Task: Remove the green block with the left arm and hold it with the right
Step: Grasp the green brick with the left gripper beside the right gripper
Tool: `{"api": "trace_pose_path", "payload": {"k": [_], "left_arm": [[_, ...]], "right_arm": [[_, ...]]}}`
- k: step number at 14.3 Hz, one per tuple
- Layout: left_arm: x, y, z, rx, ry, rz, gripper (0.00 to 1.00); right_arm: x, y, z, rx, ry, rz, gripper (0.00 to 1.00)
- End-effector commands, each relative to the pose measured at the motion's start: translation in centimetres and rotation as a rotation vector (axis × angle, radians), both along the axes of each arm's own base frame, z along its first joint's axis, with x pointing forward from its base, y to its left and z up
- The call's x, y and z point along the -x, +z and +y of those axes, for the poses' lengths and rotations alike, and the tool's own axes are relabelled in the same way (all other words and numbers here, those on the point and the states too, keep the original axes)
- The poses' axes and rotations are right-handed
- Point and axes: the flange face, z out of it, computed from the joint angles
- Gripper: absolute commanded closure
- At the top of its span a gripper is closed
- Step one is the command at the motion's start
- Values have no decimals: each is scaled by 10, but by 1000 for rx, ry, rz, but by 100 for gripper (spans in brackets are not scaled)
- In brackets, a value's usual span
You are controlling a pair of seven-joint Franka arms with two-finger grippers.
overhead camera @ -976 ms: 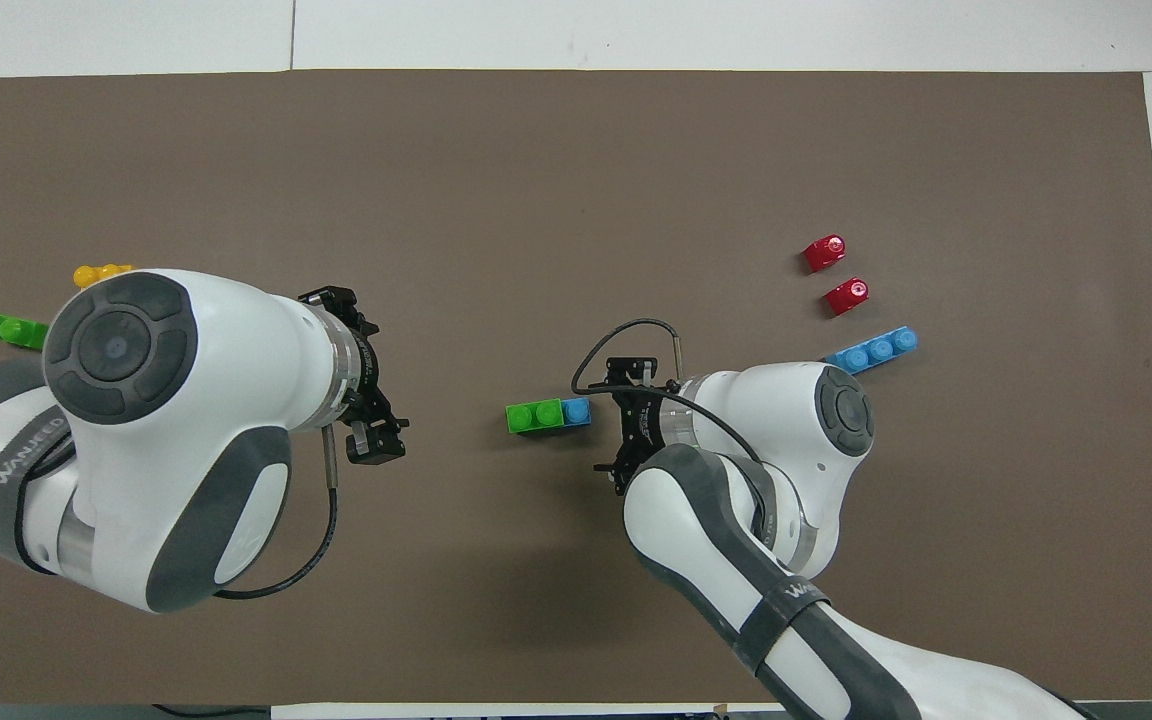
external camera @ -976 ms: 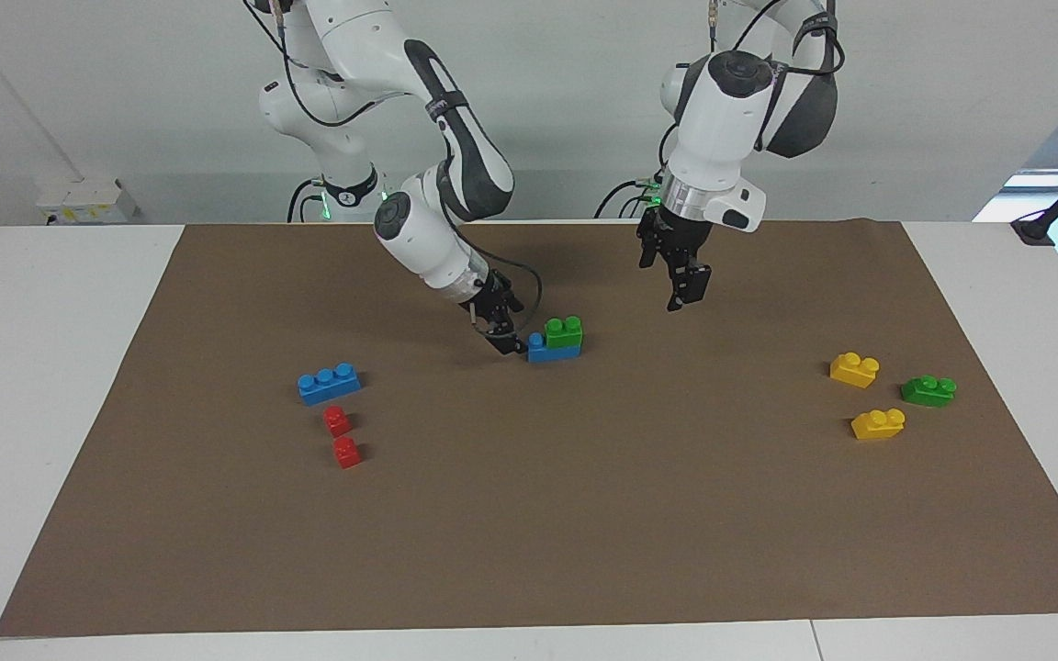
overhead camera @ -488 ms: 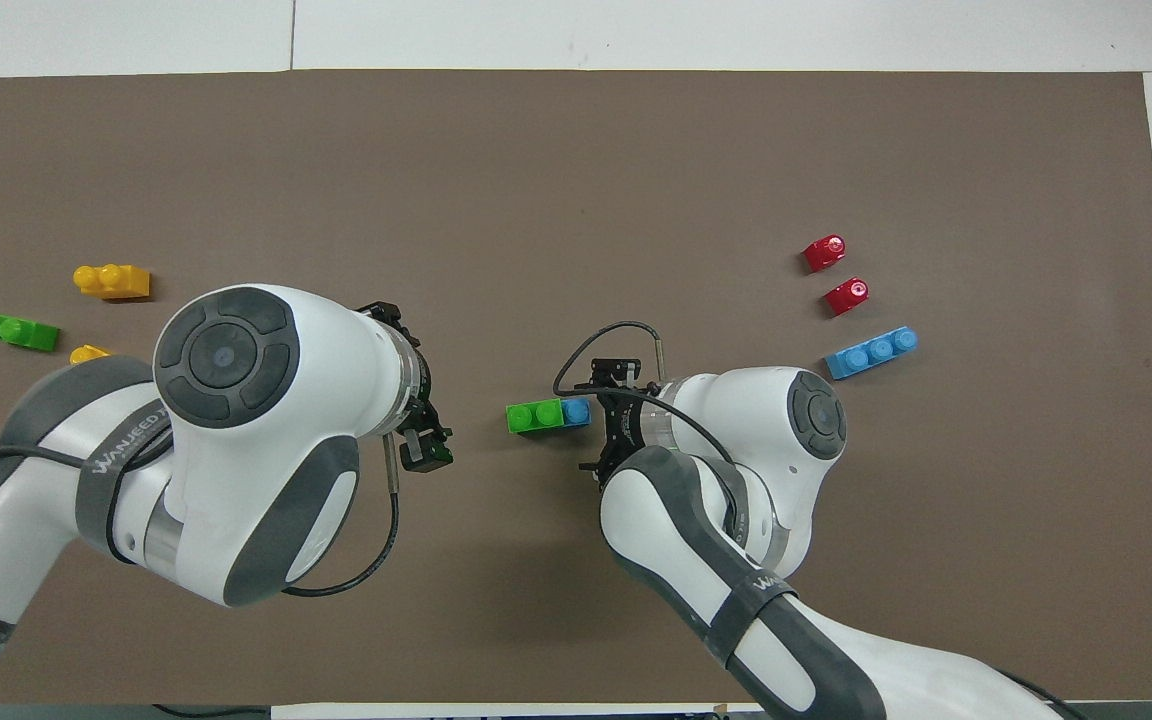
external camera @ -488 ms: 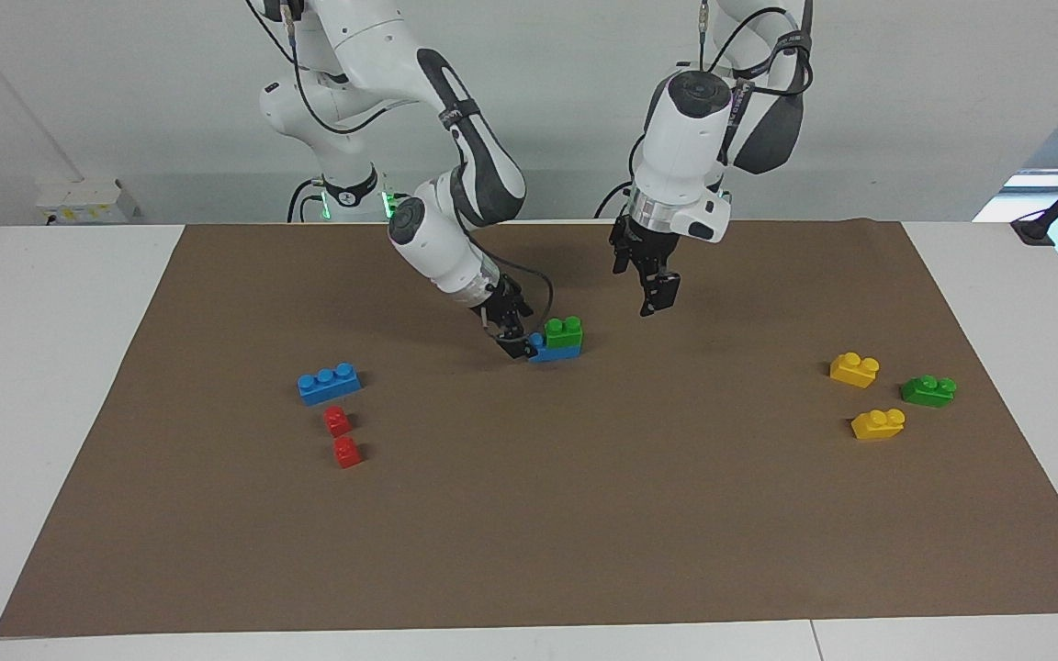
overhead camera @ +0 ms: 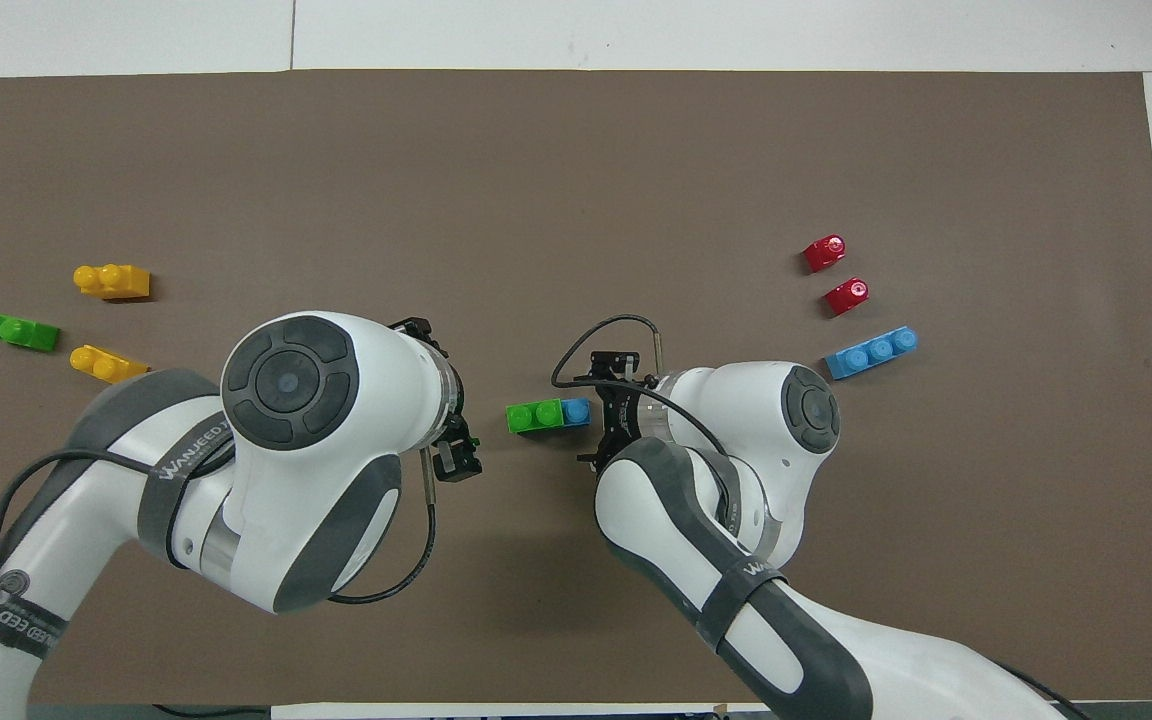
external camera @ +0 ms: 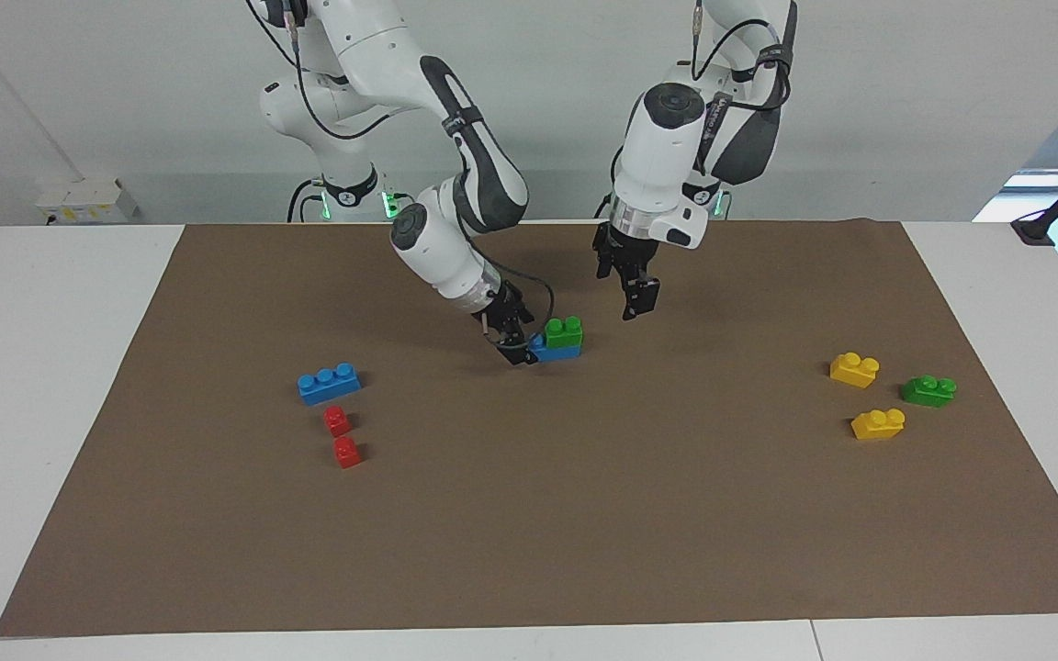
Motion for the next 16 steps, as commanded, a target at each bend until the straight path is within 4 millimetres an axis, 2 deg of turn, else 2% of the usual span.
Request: {"api": "trace_pose_path", "payload": {"k": [1,5,8,10,12,16], "left_arm": [[5,-14,-12,8,16,-11,0],[11,-16,-20,20,33,-21,0],[24,-27,-33,19,21,-19,0],[24,-35,-36,6,14,-13,0],[29,-48,-51,-8,13,-28,0],[27,-50,-54,2,30,-41,0]], "right_arm": [[-7,-2,4,-16,-5,-24,0],[-10,-1,5,-20,-9,-26,0],[-12,-1,6,-27,-18,-26,0],[-13,2,6,-30,-24,-36,0],[-15,-4,7,-24,-26,-34,0],[-16,-5,8,-22,-28,-37,0]]}}
